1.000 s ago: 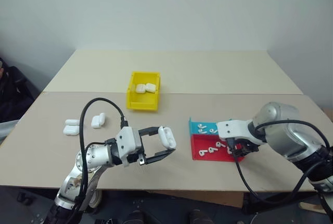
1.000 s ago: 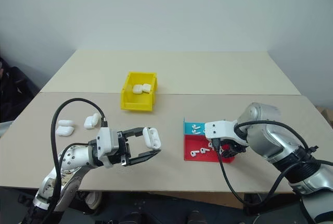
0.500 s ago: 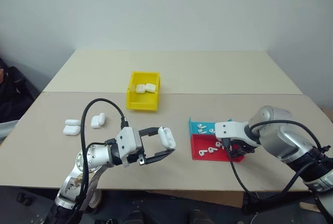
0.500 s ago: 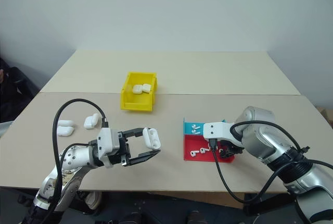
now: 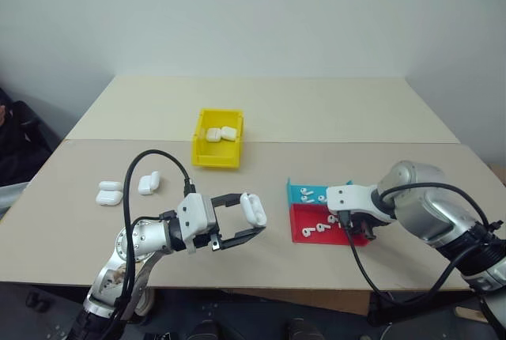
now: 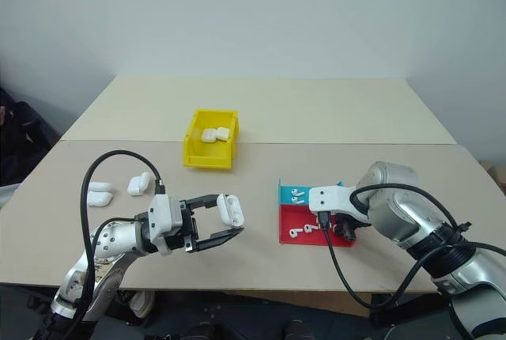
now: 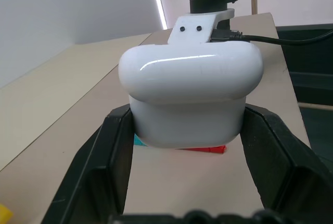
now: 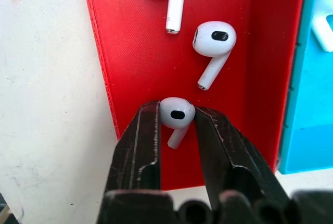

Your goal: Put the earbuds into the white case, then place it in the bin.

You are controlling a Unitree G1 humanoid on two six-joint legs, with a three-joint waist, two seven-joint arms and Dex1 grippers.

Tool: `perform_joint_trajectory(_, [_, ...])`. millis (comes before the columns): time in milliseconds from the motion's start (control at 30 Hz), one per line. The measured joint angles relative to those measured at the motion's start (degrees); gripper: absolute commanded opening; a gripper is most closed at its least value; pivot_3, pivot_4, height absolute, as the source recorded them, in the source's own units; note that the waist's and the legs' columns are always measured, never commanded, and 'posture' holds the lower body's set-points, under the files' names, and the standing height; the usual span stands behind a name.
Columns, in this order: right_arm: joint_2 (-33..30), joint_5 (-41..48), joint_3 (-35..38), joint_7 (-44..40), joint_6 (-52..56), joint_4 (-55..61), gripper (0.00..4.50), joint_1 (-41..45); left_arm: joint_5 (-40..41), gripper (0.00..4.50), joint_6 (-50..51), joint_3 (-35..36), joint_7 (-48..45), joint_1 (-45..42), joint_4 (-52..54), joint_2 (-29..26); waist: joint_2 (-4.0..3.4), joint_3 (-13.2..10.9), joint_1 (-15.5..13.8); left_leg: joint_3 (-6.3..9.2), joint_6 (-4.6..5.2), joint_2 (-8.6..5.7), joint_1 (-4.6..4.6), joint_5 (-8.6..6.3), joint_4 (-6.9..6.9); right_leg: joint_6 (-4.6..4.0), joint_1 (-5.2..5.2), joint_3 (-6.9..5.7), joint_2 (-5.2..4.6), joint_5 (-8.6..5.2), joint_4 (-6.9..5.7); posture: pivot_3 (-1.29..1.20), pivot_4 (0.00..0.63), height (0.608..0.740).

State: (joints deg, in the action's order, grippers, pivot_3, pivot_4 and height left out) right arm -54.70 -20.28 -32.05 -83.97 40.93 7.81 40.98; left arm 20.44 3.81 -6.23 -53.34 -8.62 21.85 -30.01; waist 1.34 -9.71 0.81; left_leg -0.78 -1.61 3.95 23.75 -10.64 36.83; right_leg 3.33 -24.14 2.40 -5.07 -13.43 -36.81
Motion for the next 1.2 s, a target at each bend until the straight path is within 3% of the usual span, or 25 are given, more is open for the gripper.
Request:
perform_joint_trajectory(267, [0.0, 0.0, 0.0, -0.1, -1.7, -0.3, 1.20, 0.0, 0.0, 2.77, 0.0, 0.0, 0.0, 0.0, 0.0, 0.0, 0.00, 0.0, 0.0, 0.00, 0.00, 0.00, 0.00, 0.00, 0.00, 0.00, 0.00, 0.00, 0.00, 0.00, 0.00, 0.00, 0.150, 0.740])
perform_joint_trajectory(300, [0.0, 0.0, 0.0, -0.1, -1.7, -0.4, 0.87, 0.0, 0.0, 2.77, 0.0, 0.0, 0.0, 0.0, 0.0, 0.0, 0.00, 0.0, 0.0, 0.00, 0.00, 0.00, 0.00, 0.00, 0.00, 0.00, 0.01, 0.00, 0.00, 0.00, 0.00, 0.00, 0.150, 0.740])
perform_joint_trajectory(367, [0.0, 0.0, 0.0, -0.1, -1.8, -0.4, 0.66, 0.0, 0.0, 2.77, 0.0, 0.0, 0.0, 0.0, 0.0, 0.0, 0.00, 0.0, 0.0, 0.00, 0.00, 0.00, 0.00, 0.00, 0.00, 0.00, 0.01, 0.00, 0.00, 0.00, 0.00, 0.00, 0.150, 0.740])
perform_joint_trajectory(733, [0.0, 2.1, 1.6, -0.3, 0.1, 1.6, 0.66, -0.1, 0.7, 2.77, 0.2, 0.1, 0.0, -0.3, 0.0, 0.3, -0.01, 0.0, 0.0, 0.00, 0.00, 0.00, 0.03, 0.00, 0.00, 0.01, -0.04, 0.00, 0.00, 0.01, -0.01, 0.00, 0.150, 0.740])
perform_joint_trajectory(967, [-0.6, 17.8, 21.8, -1.9, 9.8, 11.2, 0.66, 4.2, 9.1, 2.77, 5.5, 1.1, 1.3, -6.2, 4.3, 1.9, 0.01, 0.0, -0.1, 0.03, 0.00, 0.00, 0.04, 0.00, 0.00, 0.06, 0.03, -0.02, 0.00, 0.04, 0.04, 0.00, 0.150, 0.740])
perform_joint_trajectory(1133, [4.7, 31.6, 40.5, 2.1, 11.8, 13.3, 0.66, 3.7, 12.4, 2.77, 8.7, 0.9, 0.7, -11.4, 4.7, 2.5, 0.05, 0.0, -0.2, 0.04, 0.00, -0.01, 0.03, 0.00, 0.02, 0.10, 0.09, -0.03, 0.00, 0.07, 0.06, 0.00, 0.150, 0.740])
perform_joint_trajectory(1200, [10.1, 37.6, 47.6, 5.5, 13.1, 13.7, 0.66, 3.7, 13.4, 2.77, 9.5, 0.4, -0.4, -12.9, 3.9, 2.7, 0.06, 0.0, -0.1, 0.05, 0.01, -0.01, 0.03, 0.00, 0.02, 0.09, 0.09, -0.01, 0.02, 0.09, 0.04, 0.00, 0.150, 0.740])
